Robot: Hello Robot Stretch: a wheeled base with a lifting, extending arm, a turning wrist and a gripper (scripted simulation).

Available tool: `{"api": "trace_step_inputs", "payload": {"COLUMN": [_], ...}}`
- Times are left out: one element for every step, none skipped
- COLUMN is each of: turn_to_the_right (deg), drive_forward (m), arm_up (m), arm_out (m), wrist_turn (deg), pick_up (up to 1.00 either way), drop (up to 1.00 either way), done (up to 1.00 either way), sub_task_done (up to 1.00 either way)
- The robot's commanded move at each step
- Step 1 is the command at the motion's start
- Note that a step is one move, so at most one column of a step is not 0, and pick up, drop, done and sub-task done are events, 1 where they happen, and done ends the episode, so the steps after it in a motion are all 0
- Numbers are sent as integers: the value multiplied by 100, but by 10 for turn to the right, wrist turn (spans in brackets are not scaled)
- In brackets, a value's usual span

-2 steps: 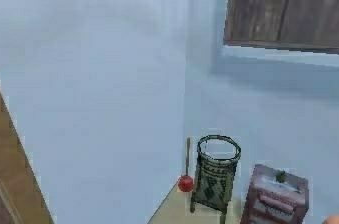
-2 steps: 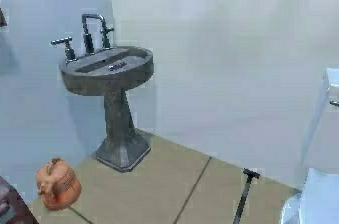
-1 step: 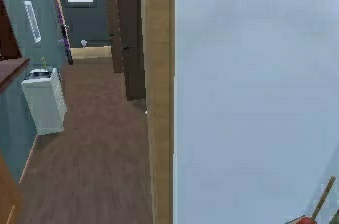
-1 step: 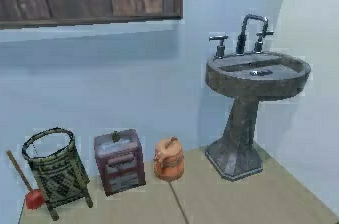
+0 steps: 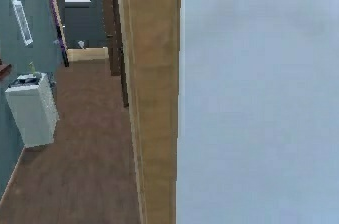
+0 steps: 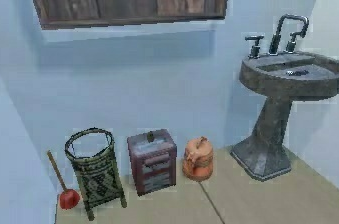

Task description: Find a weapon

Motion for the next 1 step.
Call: {"api": "trace_step_inputs", "payload": {"turn_to_the_right": [-30], "drive_forward": [0], "arm_up": [0], "arm_out": [0], "wrist_turn": [0], "pick_up": [0], "drop": [0], "done": [0], "sub_task_done": [0]}}
